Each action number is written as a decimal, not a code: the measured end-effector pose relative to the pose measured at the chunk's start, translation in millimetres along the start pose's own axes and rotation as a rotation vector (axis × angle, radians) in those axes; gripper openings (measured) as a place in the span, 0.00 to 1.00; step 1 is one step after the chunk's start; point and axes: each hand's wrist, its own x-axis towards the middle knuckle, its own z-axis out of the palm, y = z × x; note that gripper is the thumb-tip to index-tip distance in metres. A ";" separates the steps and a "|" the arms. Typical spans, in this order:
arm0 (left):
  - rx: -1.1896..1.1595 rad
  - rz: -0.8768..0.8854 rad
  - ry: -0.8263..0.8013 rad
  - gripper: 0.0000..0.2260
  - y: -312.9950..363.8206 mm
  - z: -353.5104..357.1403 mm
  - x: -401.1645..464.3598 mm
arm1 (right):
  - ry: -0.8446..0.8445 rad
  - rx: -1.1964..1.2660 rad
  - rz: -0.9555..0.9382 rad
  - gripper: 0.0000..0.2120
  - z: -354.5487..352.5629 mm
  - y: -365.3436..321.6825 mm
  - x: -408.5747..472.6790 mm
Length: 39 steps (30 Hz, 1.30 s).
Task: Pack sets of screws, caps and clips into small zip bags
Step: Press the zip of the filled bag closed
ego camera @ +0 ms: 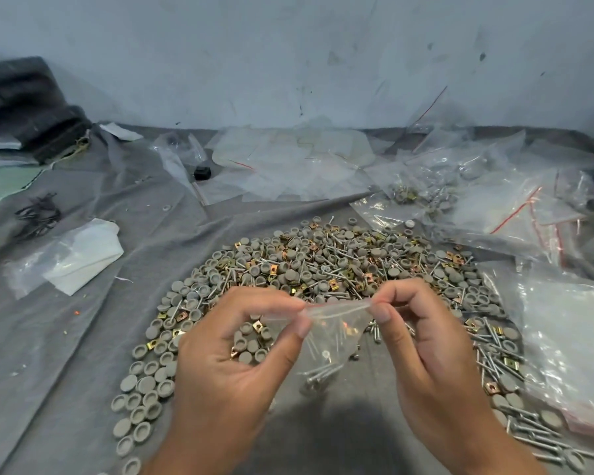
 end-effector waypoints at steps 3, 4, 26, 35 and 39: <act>-0.165 -0.108 0.035 0.12 0.4 1.6 0.7 | -0.018 -0.015 0.002 0.05 2.4 0.2 -0.8; -0.204 -0.131 0.041 0.14 0.6 1.8 1.4 | -0.023 -0.010 0.006 0.05 3.0 0.2 -1.1; -0.370 -0.374 0.044 0.24 1.2 0.2 8.5 | -0.080 0.067 0.034 0.09 5.0 -0.4 -0.8; -0.402 -0.387 0.111 0.20 -0.5 0.8 12.5 | -0.044 0.150 0.085 0.06 3.3 3.1 -0.4; -0.418 -0.358 0.143 0.17 -3.7 0.7 12.7 | -0.033 0.174 0.064 0.05 2.0 0.5 -0.6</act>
